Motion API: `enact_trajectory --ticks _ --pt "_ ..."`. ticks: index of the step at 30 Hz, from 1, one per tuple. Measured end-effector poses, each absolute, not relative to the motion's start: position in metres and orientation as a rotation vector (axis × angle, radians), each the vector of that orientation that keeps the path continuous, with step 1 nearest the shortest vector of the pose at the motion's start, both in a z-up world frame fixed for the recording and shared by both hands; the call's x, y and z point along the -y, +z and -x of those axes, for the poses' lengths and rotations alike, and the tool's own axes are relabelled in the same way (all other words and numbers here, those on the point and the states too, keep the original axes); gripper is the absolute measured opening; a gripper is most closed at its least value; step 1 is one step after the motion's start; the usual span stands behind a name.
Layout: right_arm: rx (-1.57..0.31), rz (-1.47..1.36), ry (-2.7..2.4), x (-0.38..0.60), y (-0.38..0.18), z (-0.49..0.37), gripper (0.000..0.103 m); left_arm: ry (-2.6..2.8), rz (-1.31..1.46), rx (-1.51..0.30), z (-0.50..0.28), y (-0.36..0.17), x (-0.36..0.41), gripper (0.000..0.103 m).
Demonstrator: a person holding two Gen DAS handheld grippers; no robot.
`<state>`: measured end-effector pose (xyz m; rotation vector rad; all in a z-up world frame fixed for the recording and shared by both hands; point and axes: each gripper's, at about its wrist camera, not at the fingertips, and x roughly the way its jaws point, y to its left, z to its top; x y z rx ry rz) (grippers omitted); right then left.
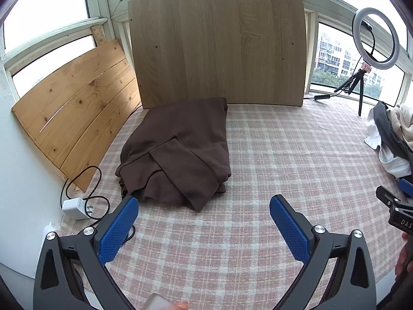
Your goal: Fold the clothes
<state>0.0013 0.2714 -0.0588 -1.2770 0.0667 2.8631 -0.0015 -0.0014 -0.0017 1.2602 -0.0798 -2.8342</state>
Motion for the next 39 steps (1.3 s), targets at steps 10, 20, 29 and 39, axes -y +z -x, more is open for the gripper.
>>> enact_trajectory --ticks 10,20,29,39 --pt "-0.104 1.175 2.900 -0.276 -0.033 -0.021 0.103 -2.827 -1.308 0.018 -0.011 -0.005 0.014 0.102" --pt "-0.137 1.077 2.906 -0.275 -0.010 -0.041 0.103 -2.832 -1.390 -0.004 -0.005 -0.012 0.016 0.102" --pt "-0.117 1.034 2.837 -0.293 -0.001 -0.056 0.103 -2.916 -1.391 0.090 0.001 -0.004 -0.015 0.101" --pt "-0.128 1.000 2.748 -0.324 0.003 -0.082 0.103 -3.011 -1.422 0.092 0.003 0.004 -0.051 0.091"
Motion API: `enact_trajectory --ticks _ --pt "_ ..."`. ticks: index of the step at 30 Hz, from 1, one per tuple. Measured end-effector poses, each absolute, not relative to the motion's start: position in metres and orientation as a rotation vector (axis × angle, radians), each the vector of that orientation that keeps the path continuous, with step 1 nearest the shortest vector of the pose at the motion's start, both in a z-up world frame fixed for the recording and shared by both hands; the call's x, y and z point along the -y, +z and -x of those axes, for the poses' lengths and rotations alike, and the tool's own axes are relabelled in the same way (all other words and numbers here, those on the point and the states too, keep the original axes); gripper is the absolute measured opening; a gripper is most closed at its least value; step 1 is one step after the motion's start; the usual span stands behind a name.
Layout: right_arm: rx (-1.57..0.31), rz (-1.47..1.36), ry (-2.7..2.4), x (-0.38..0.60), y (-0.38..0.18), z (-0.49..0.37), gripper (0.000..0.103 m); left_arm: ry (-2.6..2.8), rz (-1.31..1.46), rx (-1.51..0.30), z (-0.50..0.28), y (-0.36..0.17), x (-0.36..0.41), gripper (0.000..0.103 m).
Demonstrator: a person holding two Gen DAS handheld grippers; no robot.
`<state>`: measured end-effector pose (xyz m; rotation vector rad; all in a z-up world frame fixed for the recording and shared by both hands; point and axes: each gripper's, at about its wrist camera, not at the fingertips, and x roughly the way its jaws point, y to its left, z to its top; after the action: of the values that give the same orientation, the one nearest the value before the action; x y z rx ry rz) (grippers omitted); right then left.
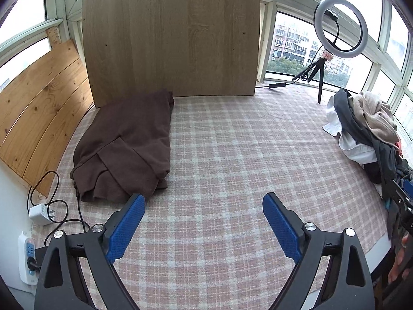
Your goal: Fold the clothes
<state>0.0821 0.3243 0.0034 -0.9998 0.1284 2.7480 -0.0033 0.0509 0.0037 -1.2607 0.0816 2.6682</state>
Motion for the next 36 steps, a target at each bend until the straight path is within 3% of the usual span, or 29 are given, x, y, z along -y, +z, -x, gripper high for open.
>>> enact_trajectory --ticks 7,36 --pt "-0.174 0.982 2.692 -0.348 0.006 -0.100 0.103 2.625 1.185 -0.172 0.001 0.013 -0.086 0.091" --pt "-0.218 0.935 2.595 -0.397 0.022 -0.135 0.103 2.513 1.055 -0.251 -0.007 0.045 -0.159 0.092"
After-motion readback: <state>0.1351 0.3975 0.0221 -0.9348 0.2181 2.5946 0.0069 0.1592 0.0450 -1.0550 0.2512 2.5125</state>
